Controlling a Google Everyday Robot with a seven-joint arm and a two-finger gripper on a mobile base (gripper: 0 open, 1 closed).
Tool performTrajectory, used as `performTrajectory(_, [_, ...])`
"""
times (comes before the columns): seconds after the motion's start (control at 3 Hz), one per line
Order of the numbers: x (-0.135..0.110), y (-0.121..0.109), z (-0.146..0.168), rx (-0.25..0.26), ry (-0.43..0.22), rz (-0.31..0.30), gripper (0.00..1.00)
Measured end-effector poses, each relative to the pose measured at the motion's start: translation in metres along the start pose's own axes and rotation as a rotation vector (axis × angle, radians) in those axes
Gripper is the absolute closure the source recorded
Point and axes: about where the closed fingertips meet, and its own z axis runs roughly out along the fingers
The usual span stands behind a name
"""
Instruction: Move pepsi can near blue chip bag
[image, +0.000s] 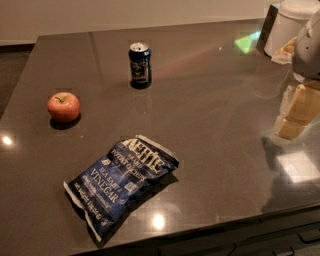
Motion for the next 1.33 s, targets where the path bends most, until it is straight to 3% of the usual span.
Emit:
performTrajectory(0.33, [0.000,-0.005,-0.001,0.002,-0.006,0.012,0.00])
performTrajectory(1.33, [-0.073,-0.072,0.047,-0.001,-0.158,0.127,0.00])
